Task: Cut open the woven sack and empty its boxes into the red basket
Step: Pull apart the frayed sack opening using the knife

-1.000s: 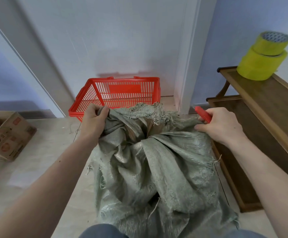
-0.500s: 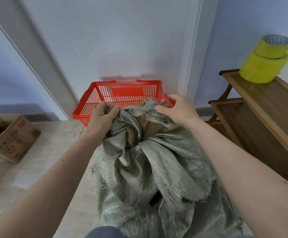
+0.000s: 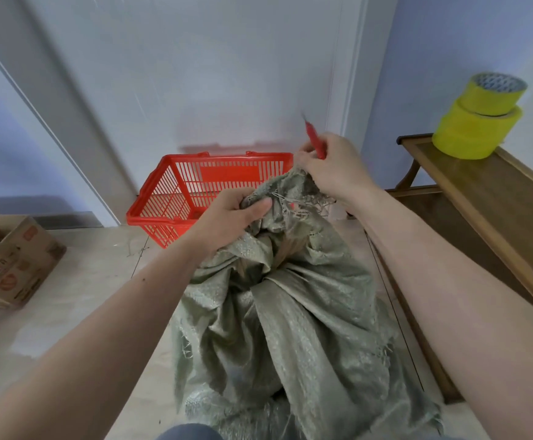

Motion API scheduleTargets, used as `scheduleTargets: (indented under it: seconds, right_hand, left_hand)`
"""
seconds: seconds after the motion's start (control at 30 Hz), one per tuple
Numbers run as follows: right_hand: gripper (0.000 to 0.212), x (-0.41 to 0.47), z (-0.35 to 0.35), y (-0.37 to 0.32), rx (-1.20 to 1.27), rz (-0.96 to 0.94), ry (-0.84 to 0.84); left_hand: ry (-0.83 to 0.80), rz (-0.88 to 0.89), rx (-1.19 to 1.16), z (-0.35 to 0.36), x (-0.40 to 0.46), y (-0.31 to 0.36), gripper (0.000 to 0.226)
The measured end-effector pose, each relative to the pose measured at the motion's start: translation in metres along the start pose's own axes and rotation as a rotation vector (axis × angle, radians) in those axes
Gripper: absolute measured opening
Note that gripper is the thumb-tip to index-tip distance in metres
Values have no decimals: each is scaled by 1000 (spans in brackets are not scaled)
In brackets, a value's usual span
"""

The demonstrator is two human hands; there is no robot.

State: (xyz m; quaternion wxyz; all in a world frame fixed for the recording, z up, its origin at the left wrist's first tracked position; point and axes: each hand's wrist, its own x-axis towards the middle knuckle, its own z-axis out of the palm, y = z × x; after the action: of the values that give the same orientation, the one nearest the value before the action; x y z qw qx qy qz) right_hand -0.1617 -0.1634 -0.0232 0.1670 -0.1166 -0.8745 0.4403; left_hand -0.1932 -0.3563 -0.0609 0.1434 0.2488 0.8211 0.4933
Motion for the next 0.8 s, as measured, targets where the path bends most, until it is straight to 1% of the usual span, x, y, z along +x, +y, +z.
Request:
scheduleTargets:
  seconds: [0.03, 0.1, 0.13, 0.17, 0.2, 0.27, 0.3, 0.33, 0.4, 0.47, 0.5, 0.6, 0.73, 0.8]
  right_hand:
    - [18, -5, -1, 1, -9, -2, 69]
    - [34, -23, -2, 5, 14, -27, 219]
    - [42, -35, -3, 5, 51, -49, 246]
    - [49, -46, -3, 3, 81, -61, 203]
    - [52, -55, -3, 3, 60, -55, 103]
    - [53, -63, 0, 10, -107, -34, -90]
    - [51, -62, 1, 16, -157, -25, -123]
    - [47, -60, 0, 20, -145, -12, -134]
    - [40, -56, -6, 25, 30, 48, -168]
    - [23, -55, -17, 25, 241, 132, -237]
    - [17, -56, -22, 24, 306, 156, -285]
    - [15, -57, -30, 26, 383, 173, -342]
    - [18, -58, -36, 31, 484, 230, -346]
    - [22, -59, -38, 32, 522, 238, -351]
  left_hand:
    - [7, -58, -99, 1, -2, 2, 28]
    - [8, -153, -255, 3, -6, 9, 26]
    - [0, -185, -319, 4, -7, 11, 25]
    - [-2, -201, -356, 5, -7, 12, 24]
    - [-1, -203, -377, 5, -7, 12, 24]
    - [-12, -201, -401, 4, -7, 12, 25]
    - [-26, -206, -400, 3, -7, 12, 27]
    - [-47, -214, -391, 2, -7, 11, 28]
    - [-90, -213, -363, -3, -8, 8, 26]
    - [-130, -185, -360, -9, -8, 5, 23]
    - [-146, -164, -362, -12, -9, 4, 24]
    - [-143, -109, -395, -16, -11, -1, 32]
    - [-74, -77, -446, -17, -12, -7, 25]
    - [-27, -91, -531, -15, -13, -8, 23]
